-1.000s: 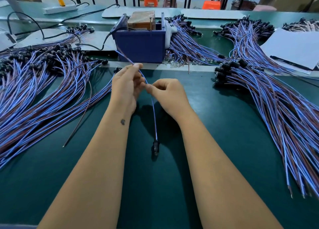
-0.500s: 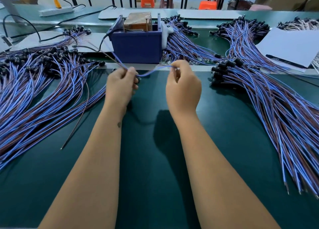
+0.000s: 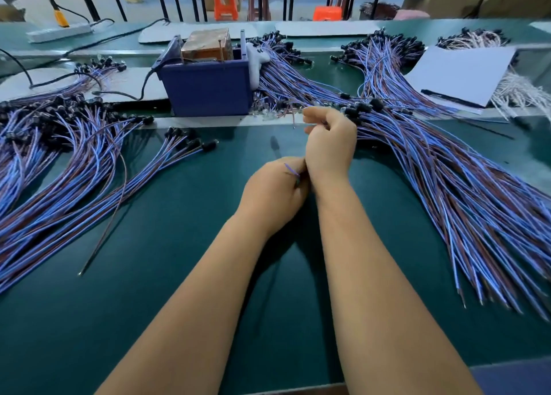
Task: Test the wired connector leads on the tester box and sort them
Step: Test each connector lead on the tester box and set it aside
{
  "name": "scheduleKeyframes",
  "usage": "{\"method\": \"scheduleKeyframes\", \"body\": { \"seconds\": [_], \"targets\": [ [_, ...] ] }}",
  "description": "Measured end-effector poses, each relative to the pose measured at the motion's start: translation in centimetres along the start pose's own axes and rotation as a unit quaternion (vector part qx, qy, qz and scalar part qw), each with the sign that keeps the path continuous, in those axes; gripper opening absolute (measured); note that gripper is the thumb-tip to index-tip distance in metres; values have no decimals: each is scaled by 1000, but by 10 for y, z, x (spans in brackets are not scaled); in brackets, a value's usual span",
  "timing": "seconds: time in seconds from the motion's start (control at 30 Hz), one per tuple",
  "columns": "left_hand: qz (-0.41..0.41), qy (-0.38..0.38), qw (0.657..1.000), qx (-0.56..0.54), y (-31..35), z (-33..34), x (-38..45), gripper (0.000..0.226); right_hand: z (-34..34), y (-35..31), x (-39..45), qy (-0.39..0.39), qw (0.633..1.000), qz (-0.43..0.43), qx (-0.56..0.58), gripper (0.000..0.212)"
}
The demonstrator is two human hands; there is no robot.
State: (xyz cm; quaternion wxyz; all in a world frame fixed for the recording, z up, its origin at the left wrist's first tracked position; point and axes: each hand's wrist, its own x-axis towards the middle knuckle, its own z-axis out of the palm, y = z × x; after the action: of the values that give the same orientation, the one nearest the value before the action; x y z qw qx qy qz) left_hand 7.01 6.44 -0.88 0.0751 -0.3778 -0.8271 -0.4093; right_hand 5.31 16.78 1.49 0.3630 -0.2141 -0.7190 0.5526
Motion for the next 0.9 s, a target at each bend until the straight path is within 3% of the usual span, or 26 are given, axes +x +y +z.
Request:
{"method": "scheduleKeyframes", "body": {
  "seconds": [0.23, 0.4, 0.53, 0.6, 0.67, 0.8, 0.9],
  "targets": [
    [60, 3, 998, -9, 34, 41, 7, 11, -60, 10, 28, -3, 998, -15, -68, 48],
    [72, -11, 995, -70, 70, 71, 14, 31, -115, -2, 56, 24, 985, -31, -166, 48],
    [78, -108, 987, -92, 84, 87, 12, 40, -142, -3, 71, 32, 920, 62, -386, 41],
    [90, -138, 984, -68, 82, 89, 10, 33, -139, -5, 68, 35, 895, 80, -438, 39],
    [68, -143, 984, -82, 77, 85, 9, 25, -125, -7, 62, 38, 893, 56, -446, 37],
    [-46, -32, 992, -109, 58, 66, 14, 14, -69, -13, 39, -28, 914, -22, -404, 34],
    [-136, 80, 983, -90, 32, 37, 15, 32, -23, -15, 19, -109, 948, -32, -299, 31]
  ]
}}
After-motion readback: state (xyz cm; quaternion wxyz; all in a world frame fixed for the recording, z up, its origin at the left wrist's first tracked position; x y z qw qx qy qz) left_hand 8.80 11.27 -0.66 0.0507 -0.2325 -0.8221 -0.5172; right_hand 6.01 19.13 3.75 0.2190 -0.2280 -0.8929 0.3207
